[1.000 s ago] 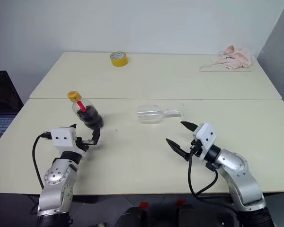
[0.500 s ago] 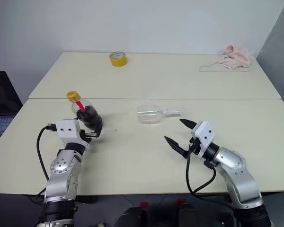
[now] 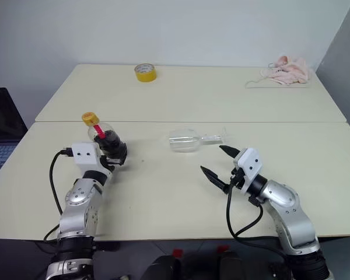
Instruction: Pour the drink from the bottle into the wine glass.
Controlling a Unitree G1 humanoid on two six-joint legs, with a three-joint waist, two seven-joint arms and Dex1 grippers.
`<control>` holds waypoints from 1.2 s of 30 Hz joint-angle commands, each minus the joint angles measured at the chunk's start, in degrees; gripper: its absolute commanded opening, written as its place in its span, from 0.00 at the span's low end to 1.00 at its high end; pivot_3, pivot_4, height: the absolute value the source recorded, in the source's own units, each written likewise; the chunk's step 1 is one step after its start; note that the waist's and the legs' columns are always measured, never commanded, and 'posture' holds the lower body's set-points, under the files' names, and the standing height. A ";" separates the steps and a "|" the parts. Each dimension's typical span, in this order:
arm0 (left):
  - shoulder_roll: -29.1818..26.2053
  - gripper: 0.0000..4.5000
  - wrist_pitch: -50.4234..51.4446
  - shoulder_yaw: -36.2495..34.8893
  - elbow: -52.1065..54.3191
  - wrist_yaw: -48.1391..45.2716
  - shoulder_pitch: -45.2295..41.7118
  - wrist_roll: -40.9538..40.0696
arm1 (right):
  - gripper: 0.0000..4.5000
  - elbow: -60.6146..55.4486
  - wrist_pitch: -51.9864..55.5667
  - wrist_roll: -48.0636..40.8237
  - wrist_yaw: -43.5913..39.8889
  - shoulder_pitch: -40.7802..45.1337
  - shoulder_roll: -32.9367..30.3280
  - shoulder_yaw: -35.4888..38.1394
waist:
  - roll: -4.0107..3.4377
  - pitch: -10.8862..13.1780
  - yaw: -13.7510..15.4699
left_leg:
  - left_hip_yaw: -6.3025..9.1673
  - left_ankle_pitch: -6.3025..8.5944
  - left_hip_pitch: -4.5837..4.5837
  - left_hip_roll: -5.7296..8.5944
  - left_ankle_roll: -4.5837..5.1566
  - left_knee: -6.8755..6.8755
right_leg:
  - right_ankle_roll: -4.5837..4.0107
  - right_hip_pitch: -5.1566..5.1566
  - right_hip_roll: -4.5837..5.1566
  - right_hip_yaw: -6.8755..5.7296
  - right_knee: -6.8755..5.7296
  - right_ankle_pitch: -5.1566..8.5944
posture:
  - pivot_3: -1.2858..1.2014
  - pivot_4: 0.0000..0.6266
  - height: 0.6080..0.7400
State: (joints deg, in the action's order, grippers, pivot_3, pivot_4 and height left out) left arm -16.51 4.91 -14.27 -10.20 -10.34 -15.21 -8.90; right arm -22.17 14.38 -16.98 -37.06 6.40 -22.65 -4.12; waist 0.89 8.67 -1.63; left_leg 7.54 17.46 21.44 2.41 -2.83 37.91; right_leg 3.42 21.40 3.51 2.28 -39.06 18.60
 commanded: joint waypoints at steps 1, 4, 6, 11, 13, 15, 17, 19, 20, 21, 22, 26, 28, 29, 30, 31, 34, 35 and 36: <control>-1.11 1.00 -0.35 -0.41 -0.13 -0.54 -1.23 -0.33 | 1.00 -1.15 -1.38 -0.10 0.17 0.72 0.19 0.09 | 0.00 0.00 0.00 | 0.00 0.00 0.00 0.00 0.00 0.00 | 0.00 0.00 0.00 0.00 0.00 0.00 | 0.52 0.24 1.00; -1.30 1.00 -0.58 -0.28 -0.59 -1.22 -1.57 -0.48 | 1.00 -0.98 -1.67 0.01 0.07 0.56 0.18 0.09 | 0.00 0.00 0.00 | 0.00 0.00 0.00 0.00 0.00 0.00 | 0.00 0.00 0.00 0.00 0.00 0.00 | 0.52 0.24 1.00; -1.35 0.91 -0.76 -0.12 -0.85 -1.53 -1.76 -0.45 | 1.00 -0.76 -2.01 0.08 -0.02 0.42 0.14 0.14 | 0.00 0.00 -0.01 | 0.00 0.00 0.00 0.00 0.00 0.00 | 0.00 0.00 0.00 0.00 0.00 0.00 | 0.52 0.24 1.00; -1.15 0.60 -0.73 -0.25 -1.26 -1.94 -2.06 -0.61 | 1.00 -0.19 -3.09 0.20 -0.24 -0.08 0.07 0.21 | 0.00 0.00 -0.01 | 0.00 0.00 0.00 0.00 0.00 0.00 | 0.00 0.00 0.00 0.00 0.00 0.00 | 0.52 0.24 1.00; -1.12 0.52 -0.68 -0.16 -1.20 -2.15 -1.99 -0.69 | 1.00 0.06 -3.37 0.24 -0.25 -0.04 0.06 0.25 | 0.00 0.00 -0.01 | 0.00 0.00 0.00 0.00 0.00 0.00 | 0.00 0.00 0.01 0.00 0.00 0.00 | 0.52 0.24 1.00; -1.12 0.48 -0.62 -0.11 -1.15 -2.32 -1.95 -0.76 | 1.00 0.16 -3.50 0.26 -0.20 0.02 0.06 0.24 | 0.00 0.00 -0.01 | 0.00 0.00 0.00 0.00 0.00 0.00 | 0.00 0.00 0.00 0.00 0.00 0.00 | 0.52 0.24 1.00; -1.11 0.46 -0.60 -0.12 -1.15 -2.38 -1.96 -0.78 | 1.00 0.27 -3.81 0.32 -0.18 -0.15 0.08 0.19 | 0.00 0.00 -0.01 | 0.00 0.00 0.00 0.00 0.00 0.00 | 0.00 0.00 0.00 0.00 0.00 0.00 | 0.52 0.24 1.00; -1.10 0.45 -0.51 -0.10 -0.94 -2.45 -1.92 -0.76 | 1.00 0.33 -4.38 0.46 -0.20 -0.63 0.09 0.09 | 0.00 0.00 0.00 | 0.00 0.00 0.00 0.00 0.00 0.00 | 0.00 0.00 0.01 0.00 0.00 0.00 | 0.52 0.24 1.00; -1.09 0.45 -0.46 -0.09 -0.84 -2.47 -1.89 -0.74 | 1.00 0.37 -4.58 0.51 -0.21 -0.76 0.09 0.05 | 0.00 0.00 0.01 | 0.00 0.00 0.00 0.00 0.00 0.00 | 0.00 0.00 0.01 0.00 0.00 0.00 | 0.52 0.24 1.00; -1.05 0.45 -0.41 -0.07 -0.62 -2.51 -1.82 -0.76 | 1.00 0.42 -4.81 0.56 -0.22 -0.93 0.11 0.02 | 0.00 0.00 0.01 | 0.00 0.00 0.00 0.00 0.00 0.00 | 0.00 0.00 0.01 0.00 0.00 0.00 | 0.52 0.24 1.00; -0.97 0.45 -0.39 -0.03 -0.10 -2.75 -1.70 -0.95 | 1.00 0.50 -4.99 0.60 -0.24 -1.02 0.14 0.01 | 0.00 0.00 0.01 | 0.00 0.00 0.00 0.00 0.00 0.01 | 0.00 0.00 0.01 0.00 0.00 0.00 | 0.52 0.24 1.00; -0.80 0.45 -0.11 -0.22 0.81 -3.34 -1.38 -1.58 | 1.00 1.45 -5.59 0.71 -0.26 -0.47 0.40 -0.15 | 0.00 0.00 0.01 | 0.00 0.00 0.00 0.01 0.00 0.01 | 0.00 0.00 0.01 0.00 -0.01 0.00 | 0.52 0.24 1.00; -0.81 0.45 -0.05 -0.22 0.93 -3.36 -1.38 -1.58 | 1.00 1.69 -5.65 0.71 -0.28 -0.19 0.44 -0.19 | 0.00 0.00 0.01 | 0.00 0.00 0.00 0.01 0.00 0.01 | 0.00 0.00 0.01 0.00 -0.01 0.00 | 0.52 0.24 1.00; -0.83 0.45 0.01 -0.19 1.02 -3.31 -1.38 -1.59 | 1.00 1.82 -5.89 0.77 -0.35 -0.27 0.44 -0.20 | 0.00 0.00 0.01 | 0.00 0.00 0.00 0.00 0.00 0.01 | 0.00 0.00 0.01 0.00 -0.01 0.00 | 0.52 0.24 1.00; -0.86 0.45 0.01 -0.18 1.07 -3.33 -1.38 -1.70 | 1.00 1.94 -6.08 0.81 -0.40 -0.31 0.44 -0.21 | 0.00 0.00 0.01 | 0.00 0.00 0.00 0.00 0.00 0.01 | 0.00 0.00 0.01 0.00 -0.01 0.00 | 0.52 0.24 1.00; -0.88 0.45 0.03 -0.17 1.11 -3.33 -1.38 -1.81 | 1.00 2.03 -6.22 0.82 -0.42 -0.35 0.44 -0.22 | 0.00 0.00 0.02 | 0.01 0.00 0.00 0.00 0.00 0.01 | 0.00 0.00 0.01 0.00 -0.01 0.00 | 0.52 0.24 1.00; -0.94 0.45 0.10 0.03 1.54 -3.62 -1.21 -2.04 | 1.00 2.13 -6.49 0.77 -0.35 -0.35 0.38 -0.26 | 0.00 0.00 0.02 | 0.00 0.00 0.00 0.01 0.00 0.01 | 0.00 0.00 0.01 0.00 -0.01 0.00 | 0.52 0.24 1.00; -0.94 0.44 0.13 0.14 1.81 -3.82 -1.10 -2.12 | 1.00 2.09 -6.57 0.74 -0.34 -0.41 0.35 -0.24 | 0.00 0.00 0.02 | 0.00 0.00 0.00 0.01 0.00 0.01 | 0.00 0.00 0.01 0.00 -0.01 0.00 | 0.52 0.24 1.00; -0.85 0.44 0.28 0.31 2.23 -4.00 -0.94 -2.25 | 1.00 2.11 -6.79 0.76 -0.36 -0.53 0.34 -0.24 | 0.00 0.00 0.02 | 0.00 0.00 0.00 0.01 0.00 0.01 | 0.00 0.00 0.01 0.00 -0.01 0.00 | 0.52 0.24 1.00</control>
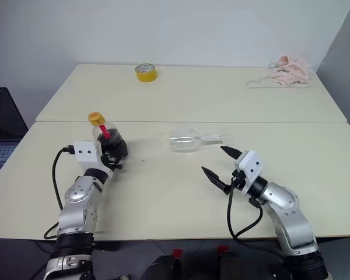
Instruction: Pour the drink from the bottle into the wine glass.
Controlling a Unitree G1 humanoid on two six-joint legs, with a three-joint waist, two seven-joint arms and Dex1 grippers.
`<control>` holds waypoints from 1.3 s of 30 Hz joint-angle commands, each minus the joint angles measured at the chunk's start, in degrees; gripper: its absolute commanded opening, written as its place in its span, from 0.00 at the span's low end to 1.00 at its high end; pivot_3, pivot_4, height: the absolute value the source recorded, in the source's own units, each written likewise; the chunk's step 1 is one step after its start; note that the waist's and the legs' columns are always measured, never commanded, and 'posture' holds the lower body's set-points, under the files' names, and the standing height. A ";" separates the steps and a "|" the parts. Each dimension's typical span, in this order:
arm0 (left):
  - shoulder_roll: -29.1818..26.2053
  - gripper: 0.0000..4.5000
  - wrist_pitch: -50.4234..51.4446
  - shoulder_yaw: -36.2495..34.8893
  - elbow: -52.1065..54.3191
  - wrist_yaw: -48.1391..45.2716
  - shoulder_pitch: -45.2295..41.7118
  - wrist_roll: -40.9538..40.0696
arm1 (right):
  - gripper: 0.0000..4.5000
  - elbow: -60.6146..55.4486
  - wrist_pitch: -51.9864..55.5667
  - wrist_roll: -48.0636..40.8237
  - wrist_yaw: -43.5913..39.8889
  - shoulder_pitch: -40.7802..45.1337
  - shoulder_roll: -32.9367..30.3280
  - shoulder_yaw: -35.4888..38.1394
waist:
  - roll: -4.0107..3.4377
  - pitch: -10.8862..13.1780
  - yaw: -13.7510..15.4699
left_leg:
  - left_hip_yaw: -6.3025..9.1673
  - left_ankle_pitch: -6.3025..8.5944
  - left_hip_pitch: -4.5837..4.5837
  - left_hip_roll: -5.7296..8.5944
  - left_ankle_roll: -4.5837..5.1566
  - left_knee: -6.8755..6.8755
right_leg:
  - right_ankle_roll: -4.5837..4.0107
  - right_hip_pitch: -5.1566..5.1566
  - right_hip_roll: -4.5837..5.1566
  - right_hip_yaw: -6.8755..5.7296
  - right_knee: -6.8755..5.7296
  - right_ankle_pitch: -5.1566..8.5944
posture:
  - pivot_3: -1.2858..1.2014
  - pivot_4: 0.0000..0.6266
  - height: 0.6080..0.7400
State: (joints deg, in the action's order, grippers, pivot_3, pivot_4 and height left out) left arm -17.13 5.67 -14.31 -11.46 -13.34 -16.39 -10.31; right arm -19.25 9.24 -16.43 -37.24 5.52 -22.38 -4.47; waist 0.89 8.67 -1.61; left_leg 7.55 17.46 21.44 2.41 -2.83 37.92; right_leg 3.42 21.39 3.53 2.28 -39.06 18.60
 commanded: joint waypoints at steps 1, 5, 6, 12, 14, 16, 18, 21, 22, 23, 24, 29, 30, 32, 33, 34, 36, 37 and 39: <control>-0.17 0.44 -0.39 0.44 3.72 -1.12 0.31 -0.92 | 1.00 -0.74 -1.81 0.24 -0.19 0.30 0.09 0.09 | 0.00 0.00 0.00 | 0.00 0.00 0.00 0.00 0.00 0.00 | 0.00 0.00 0.00 0.00 0.00 0.00 | 0.52 0.24 1.00; 0.32 0.44 -0.18 0.45 5.33 -2.42 0.91 -2.52 | 1.00 -0.47 -2.27 0.27 -0.21 0.39 0.08 0.04 | 0.00 0.00 0.00 | 0.00 0.00 0.01 0.00 0.00 0.00 | 0.00 0.01 0.00 0.00 0.00 0.00 | 0.52 0.24 1.00; 0.33 0.44 -0.03 0.40 5.38 -2.42 0.92 -2.54 | 1.00 -0.40 -2.37 0.27 -0.19 0.45 0.08 0.01 | 0.01 0.00 0.00 | 0.00 0.00 0.01 0.00 0.00 0.00 | 0.00 0.01 0.00 0.00 0.00 0.00 | 0.52 0.24 1.00; -0.73 0.44 2.85 2.76 9.83 -2.63 2.48 -0.43 | 1.00 -1.91 -1.35 -0.71 -0.04 1.01 -0.14 0.45 | 0.01 0.01 -0.04 | 0.00 0.00 0.02 0.00 0.00 0.00 | 0.00 0.01 0.00 0.00 0.01 0.00 | 0.52 0.24 1.00; -1.04 0.44 4.30 3.55 11.49 -2.26 2.91 0.25 | 1.00 -2.96 -0.96 -1.26 -0.15 0.69 -0.31 0.57 | 0.01 0.01 -0.02 | 0.01 0.00 0.03 0.00 0.00 0.00 | 0.00 0.01 0.00 -0.01 0.01 0.00 | 0.52 0.24 1.00; -1.14 0.44 7.36 4.68 14.85 -2.37 3.57 0.04 | 1.00 -5.11 0.99 -2.83 -0.27 1.84 -0.70 0.83 | 0.01 0.01 -0.04 | 0.00 0.00 0.03 0.00 0.00 0.00 | 0.00 0.02 0.00 0.00 0.01 0.00 | 0.52 0.24 1.00; -1.81 0.44 9.92 6.24 16.92 -2.89 4.00 0.82 | 1.00 -6.58 2.90 -3.92 -0.17 3.39 -0.86 0.93 | 0.01 0.01 -0.05 | 0.01 0.00 0.05 -0.01 0.00 0.00 | 0.00 0.02 0.00 0.00 0.01 0.00 | 0.52 0.24 1.00; -2.20 0.44 12.03 8.19 18.44 -3.19 3.18 1.65 | 1.00 -8.56 8.54 -6.04 1.54 8.19 -0.61 0.88 | 0.00 0.01 -0.05 | 0.03 0.00 0.05 -0.02 0.00 0.00 | 0.00 0.03 -0.01 -0.02 0.00 0.00 | 0.52 0.24 1.00; -2.31 0.44 12.23 9.05 18.89 -3.30 2.60 2.10 | 1.00 -9.16 10.77 -6.49 2.32 10.19 -0.41 0.71 | 0.01 0.01 -0.06 | 0.03 0.00 0.05 -0.01 0.00 0.00 | 0.00 0.04 -0.01 -0.01 0.00 0.00 | 0.52 0.24 1.00; -2.43 0.44 12.57 9.82 19.20 -3.43 2.01 2.55 | 1.00 -9.52 12.38 -6.61 2.94 11.99 -0.27 0.39 | 0.00 0.02 -0.06 | 0.03 0.00 0.04 -0.02 0.00 0.00 | 0.00 0.03 -0.02 -0.02 0.00 0.00 | 0.52 0.24 1.00; -2.52 0.44 12.91 10.49 19.50 -3.51 1.57 2.94 | 1.00 -9.91 14.30 -7.20 3.62 13.72 -0.02 0.21 | 0.00 0.02 -0.05 | 0.03 0.00 0.05 -0.01 0.00 0.00 | 0.00 0.04 -0.02 -0.02 0.00 0.00 | 0.52 0.24 1.00; -2.61 0.44 13.75 13.01 19.90 -4.78 -0.15 4.01 | 1.00 -9.52 22.39 -9.04 5.66 21.90 1.89 -1.74 | 0.00 0.02 -0.12 | 0.05 0.00 0.18 0.01 0.00 0.01 | -0.01 0.15 0.00 -0.05 0.01 0.00 | 0.52 0.24 1.00; -2.63 0.44 13.86 13.27 19.80 -5.11 -0.40 4.01 | 1.00 -8.87 23.83 -9.55 6.37 23.31 2.78 -1.91 | 0.00 0.01 -0.17 | 0.05 0.00 0.23 0.01 -0.01 0.01 | -0.01 0.21 0.01 -0.05 0.01 0.00 | 0.52 0.24 1.00; -2.31 0.44 14.04 13.79 19.79 -5.84 -0.96 3.73 | 1.00 -5.49 27.31 -7.97 8.87 27.04 4.57 -3.03 | 0.00 0.02 -0.31 | 0.03 -0.01 0.34 0.01 -0.02 0.02 | -0.01 0.35 0.01 -0.03 -0.04 -0.01 | 0.52 0.24 1.00; -2.26 0.44 14.08 13.98 19.71 -6.14 -1.22 3.70 | 1.00 -4.53 28.30 -7.54 9.48 28.20 5.17 -3.32 | 0.00 0.02 -0.32 | 0.02 -0.01 0.34 0.01 -0.02 0.02 | -0.01 0.38 0.01 -0.02 -0.07 -0.01 | 0.52 0.24 1.00; -2.20 0.44 14.13 14.33 19.64 -6.46 -1.58 3.69 | 1.00 -4.10 29.41 -7.40 9.49 29.55 5.59 -4.04 | 0.00 0.02 -0.31 | 0.03 -0.01 0.34 0.00 -0.02 0.02 | -0.02 0.38 0.00 -0.03 -0.07 -0.01 | 0.52 0.24 1.00; -2.30 0.44 13.96 15.32 19.61 -7.21 -2.18 4.25 | 1.00 -3.16 31.93 -8.05 10.27 32.00 7.57 -4.97 | 0.00 0.02 -0.35 | 0.04 -0.01 0.35 0.00 -0.02 0.01 | -0.02 0.42 0.00 -0.04 -0.09 -0.01 | 0.52 0.24 1.00; -2.34 0.44 13.91 15.67 19.63 -7.42 -2.31 4.45 | 1.00 -2.89 32.57 -8.17 10.45 32.69 8.22 -5.22 | 0.00 0.02 -0.37 | 0.04 -0.01 0.37 0.01 -0.02 0.00 | -0.02 0.44 0.00 -0.03 -0.09 -0.01 | 0.52 0.24 1.00; -2.38 0.44 13.92 15.81 19.63 -7.64 -2.43 4.62 | 1.00 -2.72 33.20 -8.07 10.55 33.24 8.84 -5.25 | 0.00 0.02 -0.43 | 0.02 -0.01 0.43 0.02 -0.02 0.01 | -0.02 0.51 0.02 -0.01 -0.08 -0.01 | 0.52 0.24 1.00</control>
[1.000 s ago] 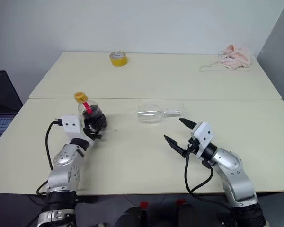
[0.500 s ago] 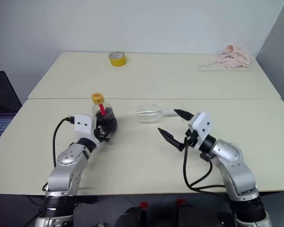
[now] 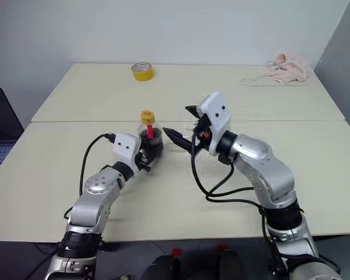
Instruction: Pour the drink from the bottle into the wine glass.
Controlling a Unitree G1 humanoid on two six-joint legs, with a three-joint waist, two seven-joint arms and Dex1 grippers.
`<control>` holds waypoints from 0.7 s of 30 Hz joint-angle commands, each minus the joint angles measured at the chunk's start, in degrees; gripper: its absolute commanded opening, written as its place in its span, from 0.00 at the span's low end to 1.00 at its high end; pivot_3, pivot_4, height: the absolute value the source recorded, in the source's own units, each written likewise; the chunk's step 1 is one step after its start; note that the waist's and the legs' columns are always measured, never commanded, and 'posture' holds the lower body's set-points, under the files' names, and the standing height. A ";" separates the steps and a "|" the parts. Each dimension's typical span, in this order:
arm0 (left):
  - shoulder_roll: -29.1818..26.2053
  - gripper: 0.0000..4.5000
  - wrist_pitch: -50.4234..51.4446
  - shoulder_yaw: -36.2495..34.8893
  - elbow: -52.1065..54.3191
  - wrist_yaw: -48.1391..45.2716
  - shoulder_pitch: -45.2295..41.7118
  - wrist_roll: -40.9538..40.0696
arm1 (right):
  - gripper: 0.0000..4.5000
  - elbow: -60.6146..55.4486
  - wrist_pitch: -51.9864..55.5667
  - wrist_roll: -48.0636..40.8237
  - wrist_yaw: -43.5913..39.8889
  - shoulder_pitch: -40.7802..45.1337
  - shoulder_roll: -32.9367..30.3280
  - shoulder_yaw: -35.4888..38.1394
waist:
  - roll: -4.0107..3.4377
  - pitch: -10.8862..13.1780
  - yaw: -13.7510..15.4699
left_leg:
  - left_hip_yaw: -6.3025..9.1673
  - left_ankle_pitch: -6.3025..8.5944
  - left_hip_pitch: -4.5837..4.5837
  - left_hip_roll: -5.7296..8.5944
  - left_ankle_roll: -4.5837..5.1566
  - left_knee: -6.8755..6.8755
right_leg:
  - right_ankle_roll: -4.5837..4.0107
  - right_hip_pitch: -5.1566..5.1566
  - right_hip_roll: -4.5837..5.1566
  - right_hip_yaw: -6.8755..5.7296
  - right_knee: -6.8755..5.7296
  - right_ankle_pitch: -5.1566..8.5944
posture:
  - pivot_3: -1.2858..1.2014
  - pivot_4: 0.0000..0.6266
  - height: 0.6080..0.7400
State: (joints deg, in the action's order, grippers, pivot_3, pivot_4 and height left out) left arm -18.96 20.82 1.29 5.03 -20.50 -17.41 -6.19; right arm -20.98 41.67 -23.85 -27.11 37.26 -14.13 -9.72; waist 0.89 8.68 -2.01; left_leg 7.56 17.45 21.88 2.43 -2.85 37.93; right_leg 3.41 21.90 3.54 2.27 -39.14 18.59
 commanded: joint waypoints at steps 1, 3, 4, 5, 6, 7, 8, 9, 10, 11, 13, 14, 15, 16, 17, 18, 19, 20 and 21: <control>-0.56 0.44 -1.21 0.17 3.12 -0.54 -1.45 0.51 | 1.00 -0.98 1.02 -0.56 0.43 1.63 0.74 0.05 | 0.00 0.00 -0.04 | 0.00 0.00 0.01 0.01 0.00 0.00 | 0.00 0.02 0.02 0.00 0.00 0.00 | 0.52 0.24 1.00; -0.33 0.44 -1.32 0.78 3.54 -1.33 -1.32 0.16 | 1.00 0.64 0.66 0.39 1.03 2.68 2.32 -0.81 | 0.00 0.00 -0.03 | -0.01 0.00 0.03 0.04 0.00 0.02 | 0.00 0.03 0.06 0.00 0.00 0.00 | 0.52 0.24 1.00; -0.10 0.44 -1.43 1.13 3.83 -1.77 -1.19 -0.12 | 1.00 1.76 0.31 0.91 1.48 3.25 3.31 -1.27 | 0.00 0.00 -0.03 | -0.01 0.00 0.03 0.05 0.00 0.03 | 0.00 0.03 0.06 0.01 -0.01 0.00 | 0.52 0.24 1.00; 0.19 0.44 -1.47 1.24 4.10 -2.30 -0.99 -0.66 | 1.00 3.66 -0.13 1.67 2.40 4.29 4.74 -1.58 | 0.00 0.00 -0.07 | -0.02 0.00 0.02 0.05 0.00 0.04 | 0.00 0.03 0.06 0.01 -0.03 0.00 | 0.52 0.24 1.00; 0.32 0.44 -1.46 1.37 4.32 -2.82 -0.76 -0.95 | 1.00 5.43 -0.71 2.23 3.00 5.28 5.95 -1.69 | 0.00 0.00 -0.21 | -0.03 0.00 0.02 0.04 0.00 0.03 | 0.00 0.09 0.05 0.02 -0.08 0.00 | 0.52 0.24 1.00; 0.44 0.44 -1.48 1.35 4.51 -3.28 -0.55 -1.27 | 1.00 6.69 -0.95 2.63 3.32 6.03 6.75 -1.64 | 0.00 0.00 -0.37 | -0.04 0.00 0.02 0.03 0.00 0.02 | 0.00 0.16 0.05 0.03 -0.22 0.00 | 0.52 0.24 1.00; 0.46 0.44 -1.55 1.45 4.80 -3.76 -0.31 -1.47 | 1.00 7.91 -1.20 3.05 3.56 6.72 7.51 -1.59 | 0.00 0.00 -0.55 | -0.06 0.00 0.03 0.03 0.00 0.02 | 0.00 0.25 0.05 0.05 -0.34 0.00 | 0.52 0.24 1.00; 0.53 0.44 -1.54 1.50 5.11 -4.12 -0.11 -1.68 | 1.00 8.89 -1.33 3.37 3.67 7.25 8.11 -1.58 | 0.00 0.00 -0.64 | -0.06 -0.01 0.05 0.03 0.00 0.00 | 0.00 0.29 0.05 0.04 -0.38 0.00 | 0.52 0.24 1.00; 0.57 0.44 -1.51 1.51 5.33 -4.33 0.02 -1.83 | 1.00 9.52 -1.42 3.59 3.74 7.58 8.49 -1.57 | 0.00 0.00 -0.71 | -0.05 -0.01 0.06 0.02 -0.01 0.01 | 0.00 0.30 0.05 0.03 -0.39 0.00 | 0.52 0.24 1.00; 0.62 0.44 -1.37 1.41 5.72 -4.60 0.22 -2.11 | 1.00 10.53 -1.65 3.98 3.91 8.14 9.04 -1.76 | 0.00 0.00 -0.72 | -0.06 -0.01 0.06 0.03 -0.01 0.01 | 0.00 0.31 0.06 0.05 -0.38 0.00 | 0.52 0.24 1.00; 0.71 0.44 -1.08 1.17 6.28 -4.83 0.55 -2.34 | 1.00 12.08 -2.20 4.71 3.99 8.94 9.90 -2.10 | 0.00 0.00 -0.80 | -0.08 -0.01 0.07 0.05 -0.01 0.03 | 0.00 0.30 0.08 0.06 -0.37 0.00 | 0.52 0.24 1.00; 0.74 0.44 -1.00 1.10 6.42 -4.86 0.65 -2.37 | 1.00 12.54 -2.38 5.01 3.91 9.14 10.22 -2.13 | 0.00 0.00 -0.81 | -0.09 -0.01 0.07 0.06 -0.01 0.03 | 0.00 0.30 0.08 0.07 -0.37 0.00 | 0.52 0.24 1.00; 0.88 0.44 -0.97 0.96 6.59 -4.91 0.78 -2.63 | 1.00 12.91 -2.58 5.23 3.67 9.29 10.50 -2.19 | 0.00 0.00 -0.82 | -0.08 -0.01 0.07 0.06 -0.01 0.03 | 0.00 0.30 0.08 0.06 -0.39 0.00 | 0.52 0.24 1.00; 0.98 0.44 -0.94 0.85 6.77 -4.91 0.90 -2.80 | 1.00 13.25 -2.73 5.26 3.45 9.43 10.79 -2.19 | 0.00 0.00 -0.89 | -0.07 -0.01 0.07 0.05 -0.01 0.03 | 0.00 0.30 0.08 0.05 -0.39 0.00 | 0.52 0.24 1.00; 1.12 0.44 -0.77 0.71 6.91 -4.82 1.02 -3.02 | 1.00 13.44 -2.87 5.29 3.03 9.50 10.82 -2.33 | 0.00 0.00 -0.96 | -0.07 -0.01 0.07 0.04 -0.01 0.02 | 0.00 0.31 0.08 0.05 -0.39 0.00 | 0.52 0.24 1.00; 1.21 0.44 -0.73 0.59 7.09 -4.77 1.16 -3.16 | 1.00 13.41 -2.83 5.26 2.68 9.49 10.75 -2.40 | -0.01 0.00 -1.01 | -0.08 -0.01 0.07 0.04 -0.01 0.02 | 0.00 0.32 0.08 0.06 -0.40 0.00 | 0.52 0.24 1.00; 1.27 0.44 -0.69 0.51 7.22 -4.75 1.25 -3.21 | 1.00 13.36 -2.78 5.24 2.47 9.46 10.68 -2.42 | -0.01 0.00 -1.04 | -0.08 -0.01 0.07 0.04 -0.01 0.02 | 0.00 0.32 0.08 0.06 -0.40 0.00 | 0.52 0.24 1.00; 1.54 0.44 -0.55 0.26 7.39 -4.68 1.39 -3.58 | 1.00 13.16 -2.68 5.24 2.27 9.30 10.46 -2.45 | -0.01 0.00 -1.06 | -0.08 -0.01 0.07 0.05 -0.01 0.02 | 0.00 0.32 0.08 0.06 -0.40 0.00 | 0.52 0.24 1.00; 1.68 0.44 -0.50 0.14 7.56 -4.71 1.50 -3.84 | 1.00 13.00 -2.58 5.19 2.20 9.13 10.33 -2.36 | -0.01 0.00 -1.08 | -0.07 -0.01 0.07 0.04 -0.01 0.02 | 0.00 0.32 0.08 0.06 -0.40 0.00 | 0.52 0.24 1.00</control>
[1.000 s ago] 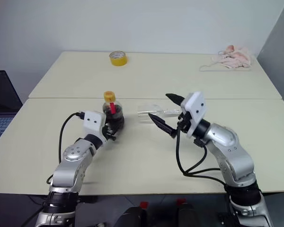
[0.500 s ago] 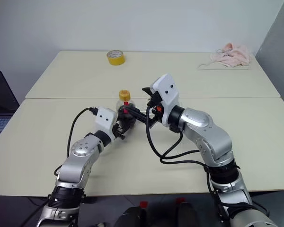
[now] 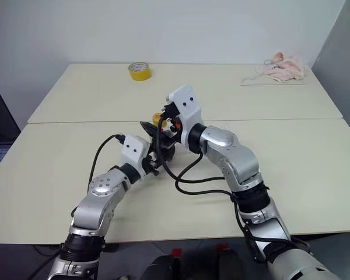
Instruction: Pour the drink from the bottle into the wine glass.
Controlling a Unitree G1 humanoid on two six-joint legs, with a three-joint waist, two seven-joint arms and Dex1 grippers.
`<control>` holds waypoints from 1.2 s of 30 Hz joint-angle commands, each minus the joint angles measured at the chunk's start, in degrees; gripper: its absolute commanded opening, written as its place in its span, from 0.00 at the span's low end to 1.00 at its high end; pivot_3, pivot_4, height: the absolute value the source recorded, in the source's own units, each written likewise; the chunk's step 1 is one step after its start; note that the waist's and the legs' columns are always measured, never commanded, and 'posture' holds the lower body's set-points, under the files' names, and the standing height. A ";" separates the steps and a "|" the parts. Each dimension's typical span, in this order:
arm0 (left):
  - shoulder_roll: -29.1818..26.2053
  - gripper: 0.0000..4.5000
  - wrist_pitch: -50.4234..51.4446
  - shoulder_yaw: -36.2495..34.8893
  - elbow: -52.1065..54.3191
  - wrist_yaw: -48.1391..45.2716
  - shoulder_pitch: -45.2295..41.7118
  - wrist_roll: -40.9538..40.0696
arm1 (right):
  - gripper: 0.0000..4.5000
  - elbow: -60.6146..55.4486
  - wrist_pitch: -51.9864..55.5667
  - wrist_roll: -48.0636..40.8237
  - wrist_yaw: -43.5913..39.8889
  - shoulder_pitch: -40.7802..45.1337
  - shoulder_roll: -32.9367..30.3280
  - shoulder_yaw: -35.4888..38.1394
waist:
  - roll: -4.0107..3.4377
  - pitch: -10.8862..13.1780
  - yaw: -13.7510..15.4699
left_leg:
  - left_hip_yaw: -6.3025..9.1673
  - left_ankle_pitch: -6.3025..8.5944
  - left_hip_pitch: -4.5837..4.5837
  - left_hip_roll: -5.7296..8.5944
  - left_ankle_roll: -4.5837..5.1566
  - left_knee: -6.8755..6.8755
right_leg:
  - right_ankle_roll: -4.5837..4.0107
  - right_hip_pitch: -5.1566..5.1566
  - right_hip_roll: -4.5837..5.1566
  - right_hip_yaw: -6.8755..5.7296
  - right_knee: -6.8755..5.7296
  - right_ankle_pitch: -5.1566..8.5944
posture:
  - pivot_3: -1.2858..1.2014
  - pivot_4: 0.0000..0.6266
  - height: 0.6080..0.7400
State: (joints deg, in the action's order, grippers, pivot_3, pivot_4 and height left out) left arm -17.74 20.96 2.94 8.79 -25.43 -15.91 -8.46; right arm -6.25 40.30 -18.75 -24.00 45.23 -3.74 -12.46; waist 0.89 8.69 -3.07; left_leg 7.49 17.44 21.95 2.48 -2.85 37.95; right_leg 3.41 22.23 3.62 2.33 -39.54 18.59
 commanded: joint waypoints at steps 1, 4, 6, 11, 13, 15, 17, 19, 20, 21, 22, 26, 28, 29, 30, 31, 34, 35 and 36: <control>0.52 0.44 -0.60 -1.55 3.97 0.21 0.12 -1.78 | 1.00 -1.89 -1.06 0.01 -0.93 0.97 -0.14 0.52 | 0.00 0.00 -0.04 | 0.00 0.00 0.00 0.00 0.00 0.00 | 0.00 0.00 0.00 0.00 0.00 0.00 | 0.52 0.24 1.00; 0.76 0.44 -0.34 -1.63 4.40 0.12 0.58 -2.53 | 1.00 -2.44 -0.85 -0.41 -1.16 0.36 -0.18 0.98 | 0.00 0.00 -0.09 | 0.00 0.00 0.00 0.00 0.00 -0.01 | 0.00 0.00 0.00 0.00 0.00 0.00 | 0.52 0.24 1.00; 0.88 0.44 -0.18 -1.74 4.54 0.21 0.79 -2.80 | 1.00 -2.81 -0.70 -0.79 -1.16 0.04 -0.09 1.33 | 0.00 0.00 -0.12 | 0.00 0.00 0.00 -0.01 0.00 -0.01 | 0.00 0.01 0.00 0.00 0.00 0.00 | 0.52 0.24 1.00; 0.84 0.44 -0.17 -2.03 4.62 0.45 0.98 -3.09 | 1.00 -3.12 -0.11 -1.17 -0.71 -0.69 -0.12 1.89 | 0.00 0.00 -0.13 | 0.00 0.00 0.00 -0.01 0.00 -0.01 | 0.00 0.01 0.00 0.00 -0.01 0.00 | 0.52 0.24 1.00; 0.80 0.44 -0.05 -2.07 4.89 0.45 1.15 -3.14 | 1.00 -3.20 -0.05 -1.10 -0.76 -0.99 -0.06 1.73 | 0.00 0.00 -0.13 | 0.00 0.00 0.00 -0.01 0.00 -0.01 | 0.00 0.01 0.00 0.00 -0.01 0.00 | 0.52 0.24 1.00; 0.75 0.44 0.00 -2.05 5.01 0.44 1.22 -3.18 | 1.00 -3.19 -0.14 -0.92 -0.82 -1.10 0.00 1.50 | 0.00 0.00 -0.15 | 0.00 0.00 0.00 -0.01 0.00 -0.01 | 0.00 0.01 0.00 0.01 -0.01 0.00 | 0.52 0.24 1.00; 0.63 0.44 -0.01 -1.90 5.27 0.40 1.30 -3.11 | 0.91 -3.03 -0.26 -0.66 -0.63 -1.05 0.23 1.24 | 0.00 0.00 -0.16 | 0.00 0.00 0.00 -0.01 0.00 -0.02 | 0.00 0.02 -0.01 0.00 -0.01 0.00 | 0.52 0.24 1.00; 0.48 0.44 -0.02 -1.68 5.63 0.29 1.44 -2.96 | 0.79 -3.02 -0.41 -0.47 -0.56 -0.99 0.44 0.99 | 0.00 0.00 -0.16 | 0.00 0.00 0.00 -0.01 0.00 -0.02 | 0.00 0.01 -0.01 0.01 -0.01 0.00 | 0.52 0.24 1.00; 0.47 0.44 0.04 -1.65 5.76 0.28 1.50 -2.94 | 0.71 -3.02 -0.56 -0.48 -0.49 -0.98 0.64 1.02 | 0.00 0.00 -0.15 | 0.00 0.00 0.00 -0.01 0.00 -0.02 | 0.00 0.01 -0.01 0.00 -0.01 0.00 | 0.52 0.24 1.00; 0.45 0.44 0.10 -1.63 5.88 0.29 1.59 -2.91 | 0.63 -3.07 -0.65 -0.50 -0.44 -1.00 0.78 1.05 | 0.00 0.00 -0.16 | 0.00 0.00 0.00 -0.01 0.00 -0.02 | 0.00 0.01 -0.01 0.00 -0.01 0.00 | 0.52 0.24 1.00; 0.45 0.43 0.17 -1.64 6.01 0.31 1.68 -2.92 | 0.55 -3.15 -0.67 -0.51 -0.39 -1.03 0.88 1.08 | 0.00 0.00 -0.16 | 0.00 0.00 0.00 -0.01 0.00 -0.02 | 0.00 0.01 -0.01 0.01 -0.01 0.00 | 0.52 0.24 1.00; 0.37 0.43 0.15 -1.71 6.15 0.40 2.08 -2.84 | 0.31 -3.50 -1.04 -0.87 -0.76 -1.29 1.16 1.32 | 0.00 0.00 -0.17 | 0.00 0.00 0.00 -0.01 0.00 -0.02 | 0.00 0.01 -0.01 0.00 -0.01 0.00 | 0.52 0.24 1.00; 0.31 0.43 0.12 -1.75 6.10 0.45 2.20 -2.81 | 0.31 -3.70 -1.22 -1.16 -1.20 -1.39 1.18 1.41 | 0.00 0.00 -0.17 | 0.00 0.00 0.00 -0.01 0.00 -0.02 | 0.00 0.01 -0.01 0.00 0.00 0.00 | 0.52 0.24 1.00; 0.27 0.43 0.13 -1.80 6.07 0.47 2.27 -2.81 | 0.31 -3.95 -1.25 -1.40 -1.71 -1.48 1.02 1.36 | -0.01 0.00 -0.17 | 0.00 0.00 0.00 -0.01 0.00 -0.02 | 0.00 0.01 -0.01 0.00 0.00 0.00 | 0.52 0.24 1.00; 0.24 0.43 0.15 -1.89 6.03 0.51 2.32 -2.83 | 0.31 -4.20 -1.51 -1.71 -2.49 -1.64 0.78 1.29 | -0.01 0.00 -0.17 | 0.00 0.00 0.00 -0.02 0.00 -0.02 | 0.00 0.01 -0.01 0.00 -0.01 0.00 | 0.52 0.24 1.00; 0.22 0.43 0.18 -1.95 6.05 0.54 2.38 -2.84 | 0.31 -4.41 -1.67 -1.90 -3.02 -1.77 0.61 1.24 | 0.00 0.00 -0.17 | 0.00 0.00 0.00 -0.02 0.00 -0.02 | 0.00 0.01 -0.01 0.00 -0.01 0.00 | 0.52 0.24 1.00; 0.12 0.43 0.49 -2.10 6.39 0.42 2.71 -3.13 | 0.31 -4.70 -3.22 -2.70 -6.52 -2.38 -0.54 0.85 | 0.00 0.00 -0.17 | -0.01 0.00 0.00 -0.01 0.00 -0.02 | 0.00 0.01 -0.01 0.01 0.00 0.00 | 0.52 0.24 1.00; 0.08 0.43 0.66 -2.18 6.59 0.31 2.89 -3.31 | 0.31 -4.64 -4.07 -2.98 -7.99 -2.61 -0.90 0.70 | 0.00 0.00 -0.17 | 0.00 0.00 0.00 -0.01 0.00 -0.02 | 0.00 0.01 -0.01 0.00 0.00 0.00 | 0.52 0.24 1.00; -0.04 0.43 1.08 -2.38 7.07 0.00 3.31 -3.79 | 0.31 -4.49 -6.13 -3.96 -11.74 -2.92 -1.53 0.23 | 0.00 0.00 -0.17 | 0.00 0.00 0.00 -0.01 0.00 -0.02 | 0.00 0.01 -0.01 0.00 0.00 0.00 | 0.52 0.24 1.00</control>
State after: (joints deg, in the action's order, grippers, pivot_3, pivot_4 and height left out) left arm -17.28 22.06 1.90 13.15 -25.40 -12.62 -11.09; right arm -7.55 37.92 -19.38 -30.05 42.14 -4.99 -12.16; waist 0.88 8.69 -3.24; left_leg 7.49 17.44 21.95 2.46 -2.85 37.93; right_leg 3.41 22.23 3.61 2.33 -39.54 18.59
